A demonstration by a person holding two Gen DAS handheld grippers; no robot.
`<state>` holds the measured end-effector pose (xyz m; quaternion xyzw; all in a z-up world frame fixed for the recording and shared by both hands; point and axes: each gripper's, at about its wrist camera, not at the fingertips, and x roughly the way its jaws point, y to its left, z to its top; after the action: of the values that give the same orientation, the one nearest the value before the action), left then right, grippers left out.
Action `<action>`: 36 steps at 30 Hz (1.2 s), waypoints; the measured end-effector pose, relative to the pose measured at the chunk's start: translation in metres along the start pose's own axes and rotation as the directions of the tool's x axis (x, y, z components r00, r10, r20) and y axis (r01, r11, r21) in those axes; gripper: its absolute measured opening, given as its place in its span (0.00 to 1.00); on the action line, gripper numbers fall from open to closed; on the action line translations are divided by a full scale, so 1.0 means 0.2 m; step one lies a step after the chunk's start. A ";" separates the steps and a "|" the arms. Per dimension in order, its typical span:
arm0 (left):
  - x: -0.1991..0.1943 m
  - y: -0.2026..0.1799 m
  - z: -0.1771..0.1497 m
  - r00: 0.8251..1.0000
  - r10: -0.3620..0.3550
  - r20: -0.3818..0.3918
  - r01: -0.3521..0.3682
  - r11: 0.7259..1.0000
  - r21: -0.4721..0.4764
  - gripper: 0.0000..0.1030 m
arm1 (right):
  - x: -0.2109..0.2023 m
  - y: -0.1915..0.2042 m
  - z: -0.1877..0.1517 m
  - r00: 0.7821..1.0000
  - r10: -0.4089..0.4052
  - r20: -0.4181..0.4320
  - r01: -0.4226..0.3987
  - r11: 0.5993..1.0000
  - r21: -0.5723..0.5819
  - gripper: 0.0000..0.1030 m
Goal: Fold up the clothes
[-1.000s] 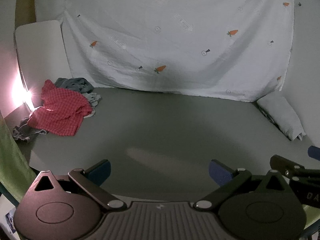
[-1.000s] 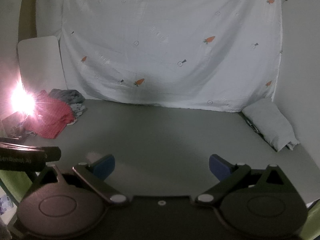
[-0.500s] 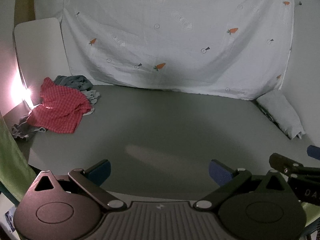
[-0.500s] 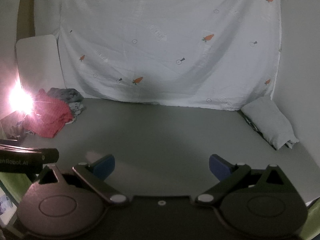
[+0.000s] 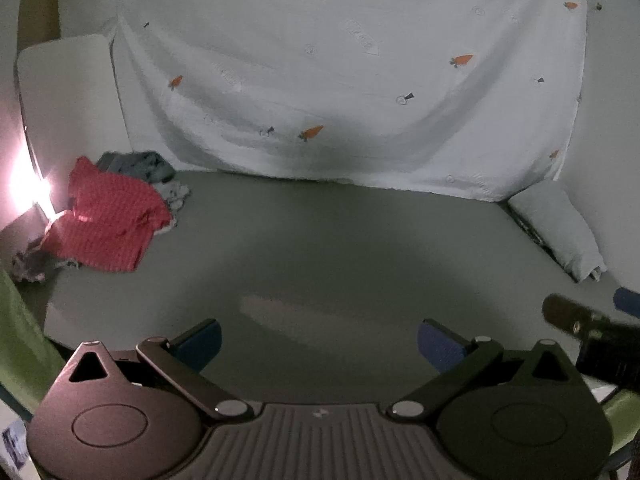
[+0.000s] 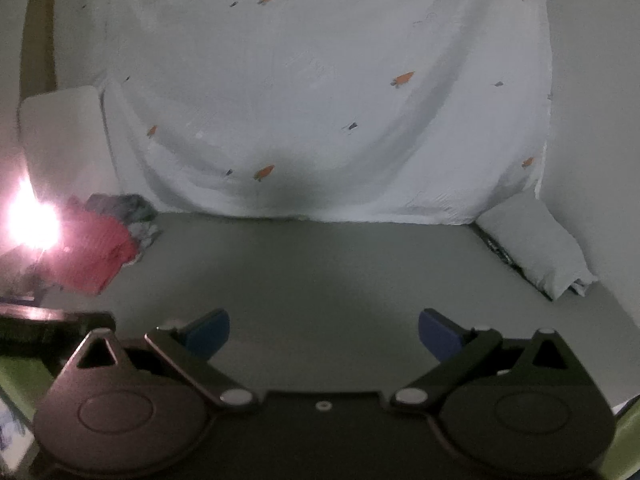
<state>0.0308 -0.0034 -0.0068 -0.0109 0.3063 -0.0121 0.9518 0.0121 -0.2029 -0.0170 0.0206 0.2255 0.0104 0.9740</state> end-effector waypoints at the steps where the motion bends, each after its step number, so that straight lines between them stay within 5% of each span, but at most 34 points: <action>1: 0.01 0.00 0.01 1.000 0.006 0.006 -0.006 1.000 0.000 1.00 | 0.02 -0.01 0.01 1.000 -0.002 0.007 0.002 1.000 0.001 0.99; 7: 0.15 0.07 0.07 1.000 -0.006 -0.028 0.003 0.993 -0.114 1.00 | 0.16 -0.03 0.07 1.000 -0.006 -0.002 0.006 1.000 -0.015 0.96; 15: 0.43 0.14 0.11 0.989 -0.077 -0.129 0.033 0.948 -0.318 0.98 | 0.40 -0.09 0.16 0.998 0.019 -0.059 -0.024 0.997 -0.078 0.91; 20: 0.65 0.10 0.19 0.980 0.006 -0.197 -0.067 0.950 -0.304 0.70 | 0.61 -0.17 0.22 0.993 0.052 -0.105 -0.062 0.994 -0.092 0.79; 23: 0.75 0.09 0.24 0.975 0.060 -0.215 -0.120 0.952 -0.281 0.67 | 0.77 -0.20 0.25 0.985 0.105 -0.136 -0.118 0.989 -0.092 0.65; 27: 0.89 0.19 0.28 0.959 0.120 -0.258 -0.189 0.946 -0.265 0.66 | 0.98 -0.13 0.28 0.981 0.127 -0.147 -0.150 0.976 -0.158 0.46; 32: 1.15 0.51 0.38 0.933 0.256 -0.253 -0.302 0.939 -0.164 0.69 | 1.17 0.04 0.33 0.977 0.113 -0.182 -0.139 0.981 -0.137 0.46; 36: 1.44 0.91 0.46 0.893 0.371 -0.253 -0.401 0.913 -0.077 0.79 | 1.35 0.29 0.34 0.969 0.055 -0.239 -0.090 0.987 -0.136 0.46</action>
<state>0.3220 0.1713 -0.1045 -0.0090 0.4119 0.1959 0.8899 0.2837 -0.1385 -0.0720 -0.0440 0.3368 0.0649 0.9383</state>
